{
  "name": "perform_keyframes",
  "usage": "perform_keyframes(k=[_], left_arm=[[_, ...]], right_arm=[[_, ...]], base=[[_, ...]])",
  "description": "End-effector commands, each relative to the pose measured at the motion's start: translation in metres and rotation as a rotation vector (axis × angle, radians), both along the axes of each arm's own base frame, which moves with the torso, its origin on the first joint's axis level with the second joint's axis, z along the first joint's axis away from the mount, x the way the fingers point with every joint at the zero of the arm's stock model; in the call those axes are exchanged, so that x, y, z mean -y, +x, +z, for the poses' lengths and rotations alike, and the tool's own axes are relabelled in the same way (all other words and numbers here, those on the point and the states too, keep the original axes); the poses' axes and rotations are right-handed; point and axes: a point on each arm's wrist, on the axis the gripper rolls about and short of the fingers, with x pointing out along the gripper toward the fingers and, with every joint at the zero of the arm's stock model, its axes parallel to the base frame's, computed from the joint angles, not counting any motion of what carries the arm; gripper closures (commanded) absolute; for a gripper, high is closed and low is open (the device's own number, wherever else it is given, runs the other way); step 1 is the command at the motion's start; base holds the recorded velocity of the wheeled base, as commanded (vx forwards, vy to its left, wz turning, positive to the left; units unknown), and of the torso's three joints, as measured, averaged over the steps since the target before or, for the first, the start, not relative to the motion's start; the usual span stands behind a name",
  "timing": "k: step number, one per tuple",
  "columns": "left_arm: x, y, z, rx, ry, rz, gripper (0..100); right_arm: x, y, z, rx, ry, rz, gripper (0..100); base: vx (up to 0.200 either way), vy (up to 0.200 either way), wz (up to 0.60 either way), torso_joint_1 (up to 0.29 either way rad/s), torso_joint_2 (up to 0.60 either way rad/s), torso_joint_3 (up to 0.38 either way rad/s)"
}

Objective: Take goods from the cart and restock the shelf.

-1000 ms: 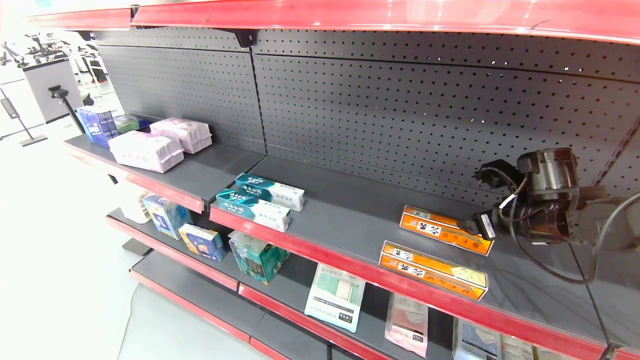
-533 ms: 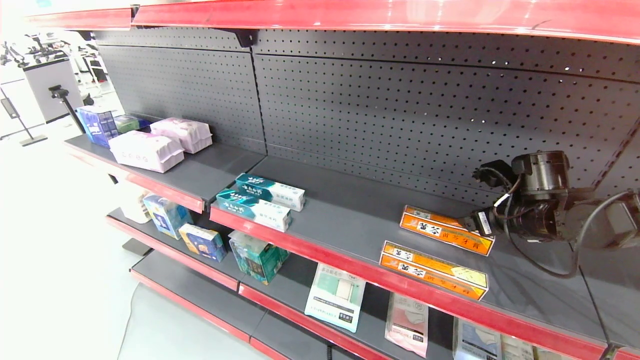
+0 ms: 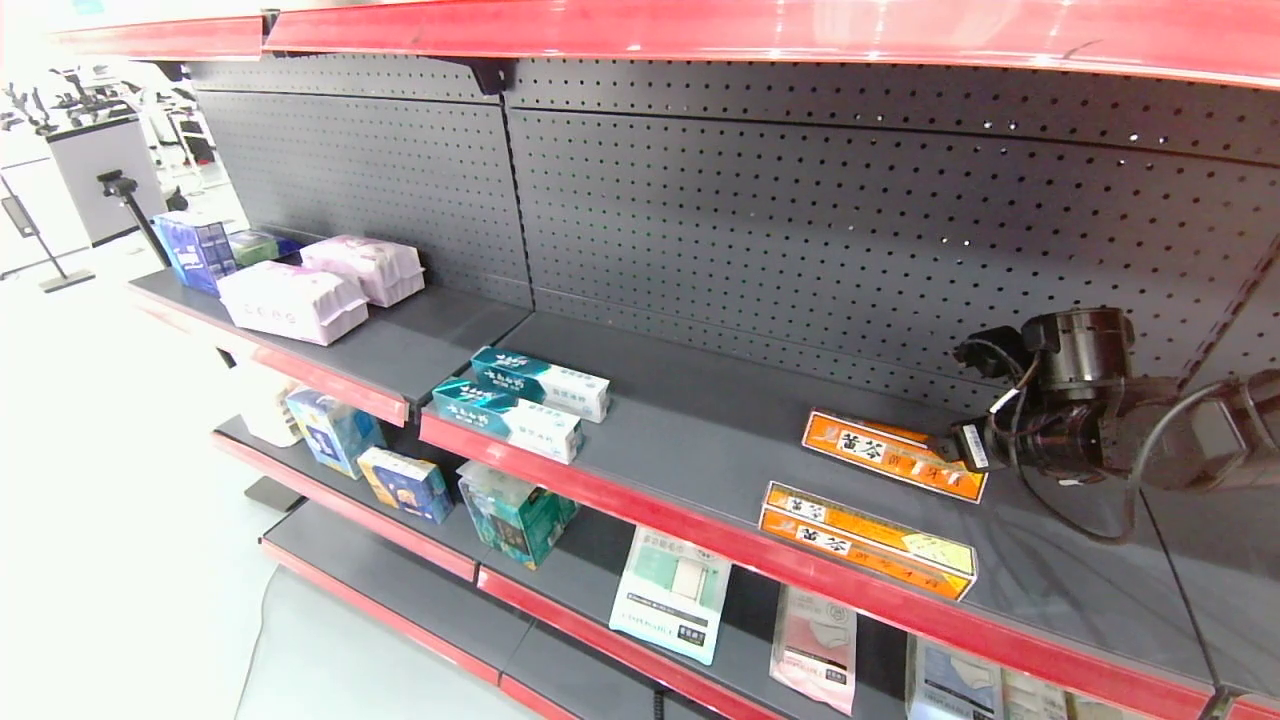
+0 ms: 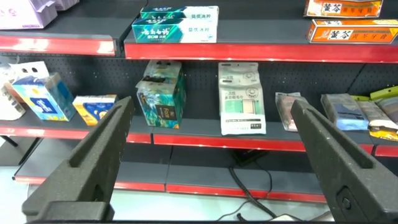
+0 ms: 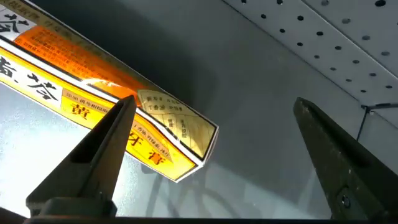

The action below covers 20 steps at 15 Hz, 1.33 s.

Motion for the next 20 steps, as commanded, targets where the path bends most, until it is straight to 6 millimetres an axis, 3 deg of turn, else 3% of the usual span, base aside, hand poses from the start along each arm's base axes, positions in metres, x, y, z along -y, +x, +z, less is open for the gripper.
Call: perform_keyframes(k=[1, 7, 13, 20], left_arm=[[0.0, 0.0, 0.0, -0.004, 0.001, 0.0, 0], [0.0, 0.0, 0.0, -0.008, -0.004, 0.0, 0], [0.0, 0.0, 0.001, -0.006, -0.005, 0.0, 0], [0.0, 0.0, 0.0, -0.008, -0.004, 0.0, 0]], right_arm=[[-0.002, 0.0, 0.002, 0.005, 0.0, 0.005, 0], [-0.003, -0.009, 0.019, 0.049, -0.007, 0.01, 0], [0.0, 0.001, 0.004, 0.012, -0.006, -0.001, 0], [-0.001, 0.007, 0.001, 0.01, -0.009, 0.001, 0]], base=[[0.0, 0.0, 0.0, 0.0, 0.0, 0.0], [0.0, 0.0, 0.0, 0.0, 0.0, 0.0], [0.0, 0.0, 0.0, 0.0, 0.0, 0.0], [0.0, 0.0, 0.0, 0.0, 0.0, 0.0]])
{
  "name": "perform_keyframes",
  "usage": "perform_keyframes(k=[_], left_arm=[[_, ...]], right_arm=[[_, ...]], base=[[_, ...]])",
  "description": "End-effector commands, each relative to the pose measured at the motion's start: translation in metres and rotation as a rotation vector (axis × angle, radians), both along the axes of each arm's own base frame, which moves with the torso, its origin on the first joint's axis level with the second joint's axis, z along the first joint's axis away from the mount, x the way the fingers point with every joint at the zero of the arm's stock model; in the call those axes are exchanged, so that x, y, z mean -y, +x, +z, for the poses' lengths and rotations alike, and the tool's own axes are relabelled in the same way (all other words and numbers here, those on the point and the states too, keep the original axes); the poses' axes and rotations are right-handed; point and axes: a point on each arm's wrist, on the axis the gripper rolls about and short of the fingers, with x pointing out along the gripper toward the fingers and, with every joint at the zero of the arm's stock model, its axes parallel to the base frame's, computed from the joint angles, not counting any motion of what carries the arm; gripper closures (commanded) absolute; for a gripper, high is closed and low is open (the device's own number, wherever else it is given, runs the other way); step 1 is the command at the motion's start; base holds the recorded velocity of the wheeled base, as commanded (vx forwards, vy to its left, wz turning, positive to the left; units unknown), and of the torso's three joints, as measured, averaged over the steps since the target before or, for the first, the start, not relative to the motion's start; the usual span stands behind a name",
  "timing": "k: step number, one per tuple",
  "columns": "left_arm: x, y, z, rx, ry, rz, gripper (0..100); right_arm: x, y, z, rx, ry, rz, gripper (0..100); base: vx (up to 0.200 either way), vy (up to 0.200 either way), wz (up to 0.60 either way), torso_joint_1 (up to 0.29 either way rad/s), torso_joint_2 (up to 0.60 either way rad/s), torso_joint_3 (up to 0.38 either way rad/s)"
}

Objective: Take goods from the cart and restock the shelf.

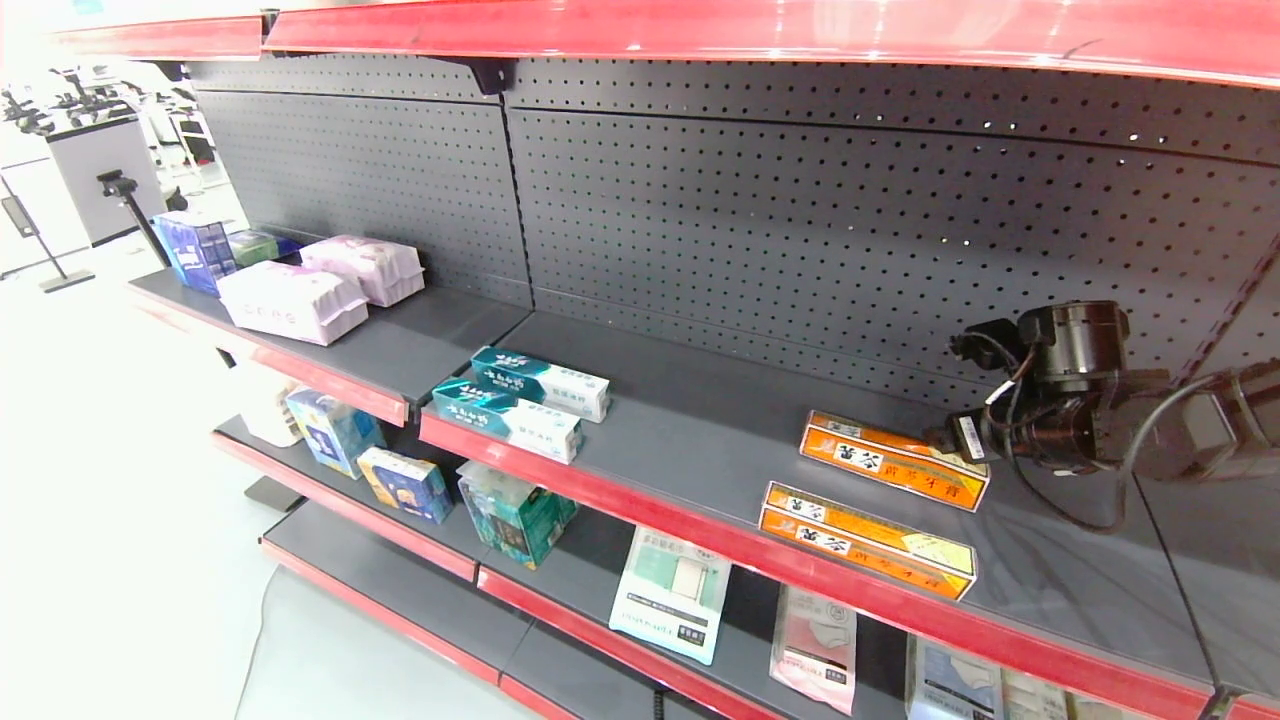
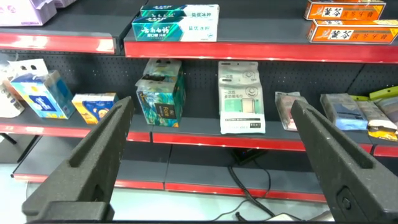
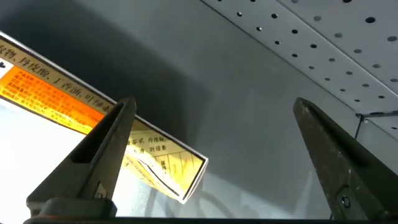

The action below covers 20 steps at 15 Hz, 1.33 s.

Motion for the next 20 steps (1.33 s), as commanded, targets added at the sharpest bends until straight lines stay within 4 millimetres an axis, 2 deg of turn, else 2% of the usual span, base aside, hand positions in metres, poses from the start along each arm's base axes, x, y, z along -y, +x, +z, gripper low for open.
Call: perform_keyframes(k=[1, 5, 10, 13, 20], left_arm=[[0.0, 0.0, 0.0, 0.0, 0.0, 0.0, 0], [0.0, 0.0, 0.0, 0.0, 0.0, 0.001, 0], [0.0, 0.0, 0.0, -0.001, 0.0, 0.001, 0], [0.0, 0.0, 0.0, 0.0, 0.0, 0.001, 0], [0.0, 0.0, 0.0, 0.003, -0.001, 0.0, 0]], right_arm=[[0.0, -0.003, -0.003, -0.015, -0.001, 0.001, 0], [0.0, -0.004, -0.001, -0.008, 0.0, 0.0, 0], [-0.001, -0.01, 0.011, 0.024, 0.0, 0.005, 0], [-0.006, -0.02, 0.005, -0.005, -0.001, 0.02, 0], [-0.006, -0.008, 0.004, 0.004, -0.008, 0.011, 0]], base=[[0.0, 0.0, 0.0, 0.0, 0.0, 0.0], [0.0, 0.0, 0.0, 0.0, 0.0, 0.0], [0.0, 0.0, 0.0, 0.0, 0.0, 0.0], [0.0, 0.0, 0.0, 0.0, 0.0, 0.0], [0.0, 0.0, 0.0, 0.0, 0.0, 0.0]])
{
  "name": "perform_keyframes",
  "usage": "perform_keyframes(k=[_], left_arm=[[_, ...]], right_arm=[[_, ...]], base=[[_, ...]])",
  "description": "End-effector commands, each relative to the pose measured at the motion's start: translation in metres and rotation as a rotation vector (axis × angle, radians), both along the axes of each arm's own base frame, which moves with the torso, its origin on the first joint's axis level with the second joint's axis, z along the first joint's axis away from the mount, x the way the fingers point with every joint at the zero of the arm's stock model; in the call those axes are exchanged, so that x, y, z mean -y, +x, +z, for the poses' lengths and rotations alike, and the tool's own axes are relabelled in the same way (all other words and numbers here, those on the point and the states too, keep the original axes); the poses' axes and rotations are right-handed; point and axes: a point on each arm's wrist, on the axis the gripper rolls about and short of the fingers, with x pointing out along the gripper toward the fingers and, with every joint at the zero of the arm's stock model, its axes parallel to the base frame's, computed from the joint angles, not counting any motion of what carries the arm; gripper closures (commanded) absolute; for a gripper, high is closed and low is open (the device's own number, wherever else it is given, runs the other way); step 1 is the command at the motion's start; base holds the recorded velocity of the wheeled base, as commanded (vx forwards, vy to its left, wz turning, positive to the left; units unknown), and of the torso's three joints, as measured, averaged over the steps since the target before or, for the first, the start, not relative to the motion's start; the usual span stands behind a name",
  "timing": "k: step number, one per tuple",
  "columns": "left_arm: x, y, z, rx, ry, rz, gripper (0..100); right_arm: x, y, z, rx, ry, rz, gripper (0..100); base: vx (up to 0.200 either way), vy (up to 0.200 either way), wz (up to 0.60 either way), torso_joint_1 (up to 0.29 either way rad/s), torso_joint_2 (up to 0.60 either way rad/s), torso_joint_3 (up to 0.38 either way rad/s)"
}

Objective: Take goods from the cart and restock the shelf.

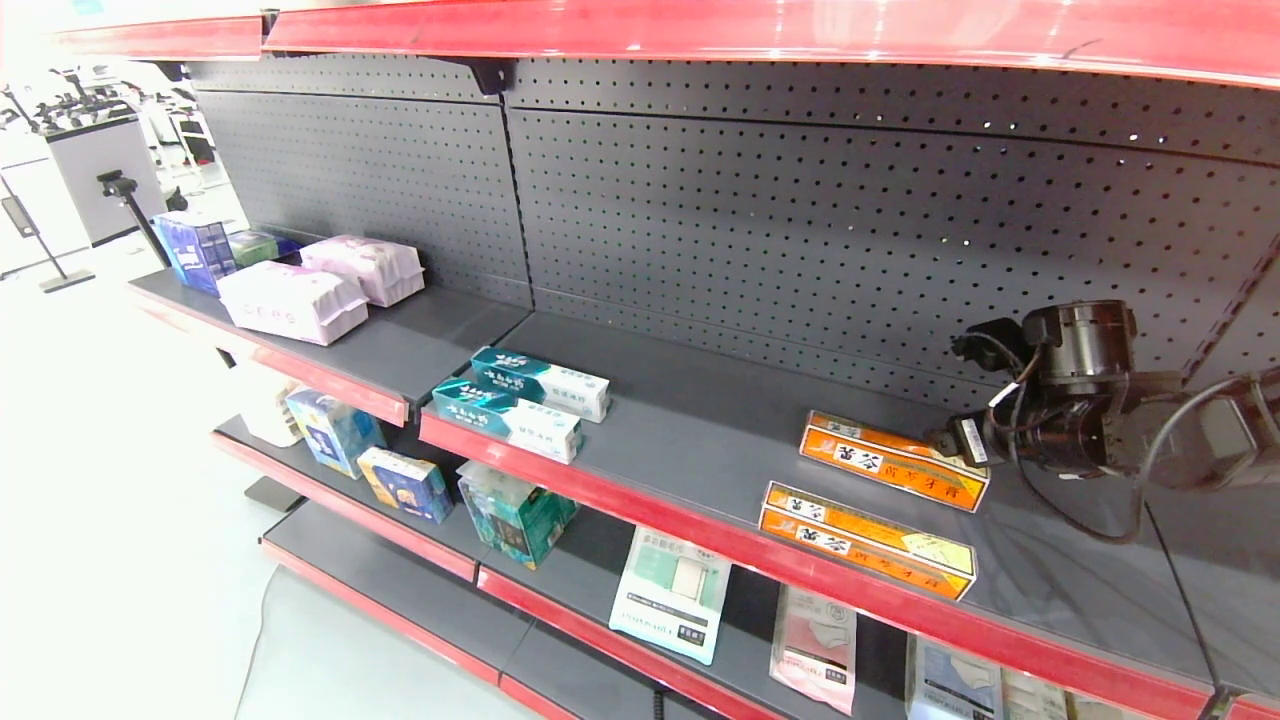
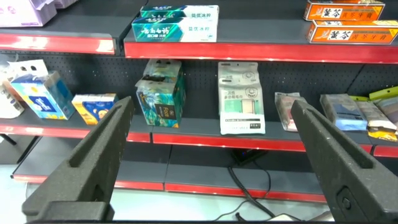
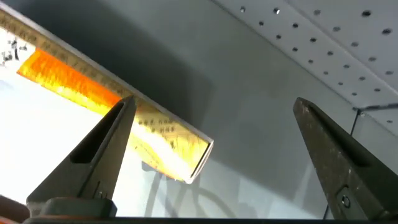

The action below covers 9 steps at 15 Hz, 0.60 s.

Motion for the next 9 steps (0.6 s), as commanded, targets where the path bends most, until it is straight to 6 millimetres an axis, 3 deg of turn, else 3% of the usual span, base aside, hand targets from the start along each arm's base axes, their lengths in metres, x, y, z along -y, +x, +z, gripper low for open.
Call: perform_keyframes(k=[1, 9], left_arm=[[0.0, 0.0, 0.0003, 0.0, 0.0, 0.0, 0], [0.0, 0.0, -0.0001, 0.0, 0.0, 0.0, 0]], right_arm=[[0.0006, 0.0034, -0.003, -0.006, -0.001, -0.002, 0], [0.0013, 0.0029, -0.0121, -0.036, -0.007, -0.009, 0]], base=[[0.0, 0.0, 0.0, 0.0, 0.0, 0.0], [0.0, 0.0, 0.0, 0.0, 0.0, 0.0]])
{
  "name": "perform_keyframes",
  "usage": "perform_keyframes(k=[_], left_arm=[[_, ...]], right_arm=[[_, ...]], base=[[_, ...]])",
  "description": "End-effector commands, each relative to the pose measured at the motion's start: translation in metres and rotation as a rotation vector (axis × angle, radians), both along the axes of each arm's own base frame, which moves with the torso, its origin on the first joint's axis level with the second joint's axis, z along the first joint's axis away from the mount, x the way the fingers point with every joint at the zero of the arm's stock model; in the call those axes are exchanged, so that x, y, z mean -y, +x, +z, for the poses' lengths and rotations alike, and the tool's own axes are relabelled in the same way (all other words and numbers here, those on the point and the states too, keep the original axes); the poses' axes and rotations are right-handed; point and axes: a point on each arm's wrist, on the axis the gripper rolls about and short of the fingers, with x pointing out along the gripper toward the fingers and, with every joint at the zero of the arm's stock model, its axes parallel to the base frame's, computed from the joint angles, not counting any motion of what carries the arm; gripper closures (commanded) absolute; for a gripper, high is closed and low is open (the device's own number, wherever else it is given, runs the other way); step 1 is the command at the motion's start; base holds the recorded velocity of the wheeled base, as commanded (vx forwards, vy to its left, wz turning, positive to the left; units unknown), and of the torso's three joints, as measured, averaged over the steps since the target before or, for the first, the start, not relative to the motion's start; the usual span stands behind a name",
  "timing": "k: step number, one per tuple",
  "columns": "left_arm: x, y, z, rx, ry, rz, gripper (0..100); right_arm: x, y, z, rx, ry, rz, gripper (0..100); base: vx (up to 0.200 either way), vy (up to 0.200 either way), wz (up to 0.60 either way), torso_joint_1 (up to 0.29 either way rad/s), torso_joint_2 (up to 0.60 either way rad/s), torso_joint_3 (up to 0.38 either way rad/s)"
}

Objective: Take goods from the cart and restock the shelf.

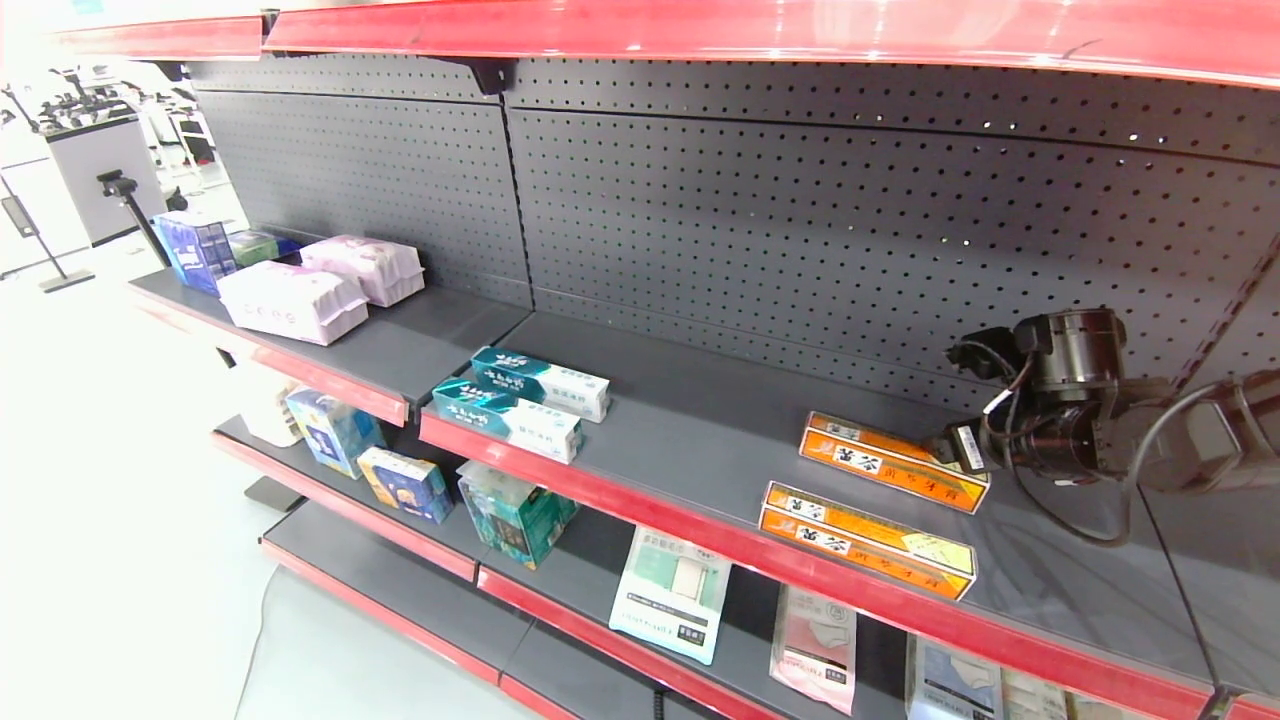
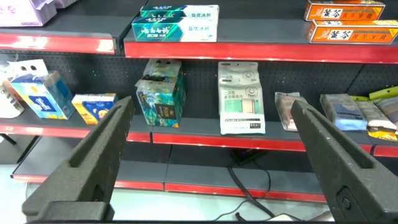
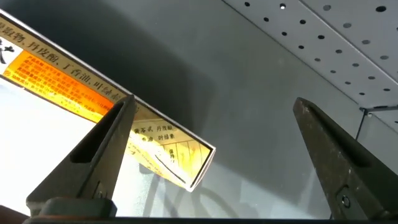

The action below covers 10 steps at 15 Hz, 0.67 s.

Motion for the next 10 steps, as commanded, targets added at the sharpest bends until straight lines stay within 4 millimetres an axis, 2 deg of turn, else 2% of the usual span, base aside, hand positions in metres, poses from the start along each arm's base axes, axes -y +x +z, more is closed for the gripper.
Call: perform_keyframes(k=[1, 6, 10], left_arm=[[0.0, 0.0, 0.0, 0.001, 0.0, 0.001, 0], [0.0, 0.0, 0.0, -0.002, 0.001, 0.001, 0], [0.0, 0.0, 0.0, 0.004, -0.001, 0.0, 0]], right_arm=[[0.0, 0.0, -0.002, -0.007, -0.002, 0.001, 0], [-0.001, 0.002, 0.005, 0.018, 0.0, 0.001, 0], [-0.004, -0.012, -0.008, -0.039, -0.004, 0.007, 0]], base=[[0.0, 0.0, 0.0, 0.0, 0.0, 0.0], [0.0, 0.0, 0.0, 0.0, 0.0, 0.0], [0.0, 0.0, 0.0, 0.0, 0.0, 0.0]])
